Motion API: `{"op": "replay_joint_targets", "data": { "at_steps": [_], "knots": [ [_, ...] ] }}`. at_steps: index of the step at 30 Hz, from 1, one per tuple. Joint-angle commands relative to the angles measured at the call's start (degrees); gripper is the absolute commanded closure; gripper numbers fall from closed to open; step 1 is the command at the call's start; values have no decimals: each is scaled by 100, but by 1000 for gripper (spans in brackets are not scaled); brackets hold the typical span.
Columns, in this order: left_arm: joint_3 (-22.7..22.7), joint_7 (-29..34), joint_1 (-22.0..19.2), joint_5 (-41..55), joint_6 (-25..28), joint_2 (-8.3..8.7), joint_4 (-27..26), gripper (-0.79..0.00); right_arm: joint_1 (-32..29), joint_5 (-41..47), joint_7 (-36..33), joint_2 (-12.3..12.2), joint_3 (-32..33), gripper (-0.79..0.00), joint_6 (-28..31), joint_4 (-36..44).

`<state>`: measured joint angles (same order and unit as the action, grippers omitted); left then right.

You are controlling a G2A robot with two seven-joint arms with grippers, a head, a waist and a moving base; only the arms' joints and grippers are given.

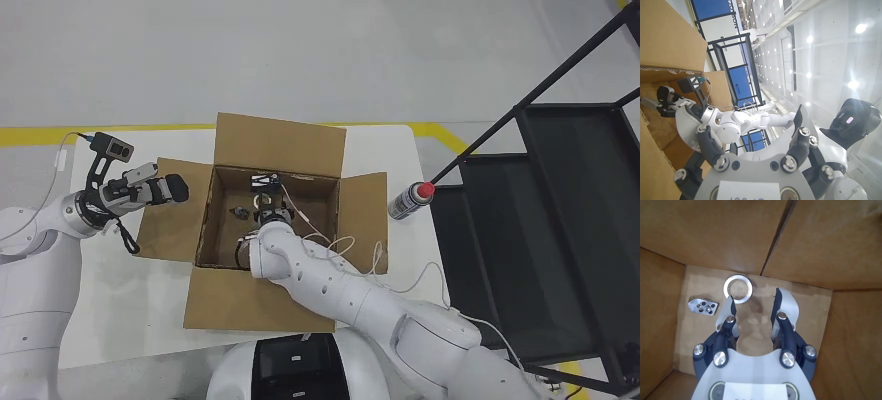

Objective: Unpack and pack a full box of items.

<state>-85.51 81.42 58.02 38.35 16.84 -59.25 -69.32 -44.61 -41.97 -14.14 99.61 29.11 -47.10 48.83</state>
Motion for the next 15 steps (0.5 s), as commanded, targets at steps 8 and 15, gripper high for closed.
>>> {"op": "replay_joint_targets", "data": {
  "at_steps": [8, 15],
  "knots": [
    [0, 0, 0, 0, 0, 0, 0, -785, 120, 215, 240, 294, 131, -397, 178, -594],
    [0, 0, 0, 0, 0, 0, 0, -785, 213, 346, 463, 510, 227, -385, 339, -1010]
  ]
}}
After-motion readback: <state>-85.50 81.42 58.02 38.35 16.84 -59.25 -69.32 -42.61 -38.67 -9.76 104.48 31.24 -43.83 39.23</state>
